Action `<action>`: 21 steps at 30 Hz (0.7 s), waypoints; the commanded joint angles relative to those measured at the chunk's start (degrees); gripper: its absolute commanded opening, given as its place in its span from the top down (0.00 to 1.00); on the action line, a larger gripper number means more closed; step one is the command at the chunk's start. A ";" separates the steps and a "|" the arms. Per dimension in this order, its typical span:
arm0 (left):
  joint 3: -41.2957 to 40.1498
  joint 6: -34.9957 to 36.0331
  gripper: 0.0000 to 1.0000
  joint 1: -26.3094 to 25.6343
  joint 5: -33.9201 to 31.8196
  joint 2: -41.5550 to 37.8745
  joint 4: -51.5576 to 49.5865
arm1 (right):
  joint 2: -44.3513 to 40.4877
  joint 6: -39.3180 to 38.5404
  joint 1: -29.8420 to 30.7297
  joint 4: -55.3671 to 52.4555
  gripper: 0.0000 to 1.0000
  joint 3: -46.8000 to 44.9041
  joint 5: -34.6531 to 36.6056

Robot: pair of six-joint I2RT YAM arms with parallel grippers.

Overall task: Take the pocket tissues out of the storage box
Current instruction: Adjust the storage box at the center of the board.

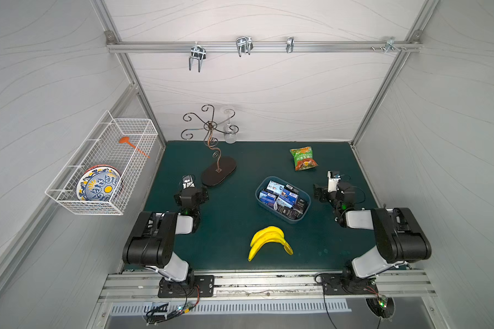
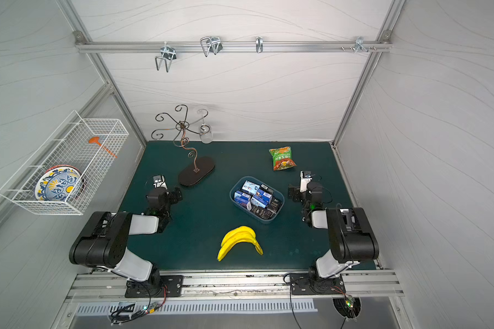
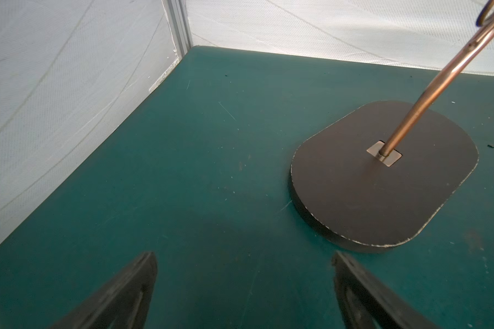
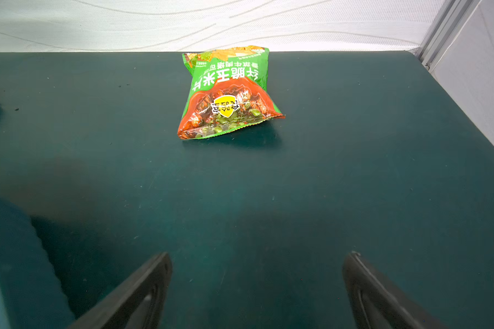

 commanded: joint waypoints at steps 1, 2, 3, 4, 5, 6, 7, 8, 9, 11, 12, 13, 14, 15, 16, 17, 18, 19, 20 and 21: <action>0.63 -0.24 0.00 0.06 -0.41 -0.16 3.23 | 0.32 0.07 -0.31 -0.53 0.01 0.45 -0.53; 0.64 -0.23 0.00 0.07 -0.36 -0.18 3.23 | 0.31 0.05 -0.29 -0.56 0.01 0.45 -0.60; 0.55 -0.23 0.00 0.05 -0.42 -0.22 3.24 | 0.36 0.06 -0.21 -0.55 0.01 0.45 -0.56; 0.57 -0.28 0.00 0.07 -0.43 -0.17 3.20 | 0.27 0.04 -0.30 -0.53 0.01 0.45 -0.55; 0.58 -0.23 0.00 0.14 -0.42 -0.15 3.23 | 0.31 -0.02 -0.25 -0.50 0.01 0.45 -0.54; 0.61 -0.29 0.00 0.07 -0.44 -0.17 3.23 | 0.31 0.03 -0.27 -0.53 0.01 0.45 -0.53; 0.55 -0.30 0.00 0.09 -0.42 -0.23 3.23 | 0.31 0.09 -0.25 -0.53 0.01 0.45 -0.51; 0.55 -0.30 0.00 0.07 -0.39 -0.19 3.23 | 0.37 0.04 -0.20 -0.52 0.01 0.45 -0.53; 0.55 -0.30 0.00 0.10 -0.36 -0.16 3.23 | 0.36 0.08 -0.22 -0.55 0.01 0.45 -0.55; 0.55 -0.34 0.00 0.05 -0.39 -0.24 3.23 | 0.40 0.13 -0.22 -0.56 0.01 0.52 -0.54; 0.63 -0.30 0.00 0.08 -0.38 -0.18 3.23 | 0.31 0.11 -0.24 -0.57 0.01 0.54 -0.56; 0.72 -0.29 0.00 0.15 -0.37 -0.09 3.14 | 0.37 0.11 -0.27 -0.62 0.01 0.54 -0.54; 0.65 -0.29 0.00 0.16 -0.36 -0.08 3.14 | 0.40 0.09 -0.29 -0.65 0.01 0.62 -0.54; 0.72 -0.34 0.00 0.10 -0.30 -0.15 3.05 | 0.41 0.07 -0.30 -0.76 0.01 0.63 -0.56; 0.72 -0.38 0.00 0.22 -0.08 -0.15 2.93 | 0.48 0.14 -0.34 -0.96 0.01 0.76 -0.63; 0.89 -0.51 0.00 0.35 0.22 -0.24 2.48 | 0.59 0.18 -0.44 -1.08 0.01 0.89 -0.78; 0.84 -0.60 0.00 0.48 0.47 -0.24 2.50 | 0.58 0.26 -0.51 -1.24 0.01 0.94 -0.91; 0.73 -0.56 0.00 0.44 0.51 -0.24 2.81 | 0.64 0.27 -0.52 -1.32 0.01 1.06 -0.91; 0.64 -0.56 0.01 0.48 0.67 -0.31 3.04 | 0.58 0.21 -0.50 -1.35 0.01 1.00 -1.00; 0.59 -0.60 0.03 0.64 1.07 -0.33 3.05 | 0.45 0.19 -0.48 -1.18 0.01 0.90 -1.00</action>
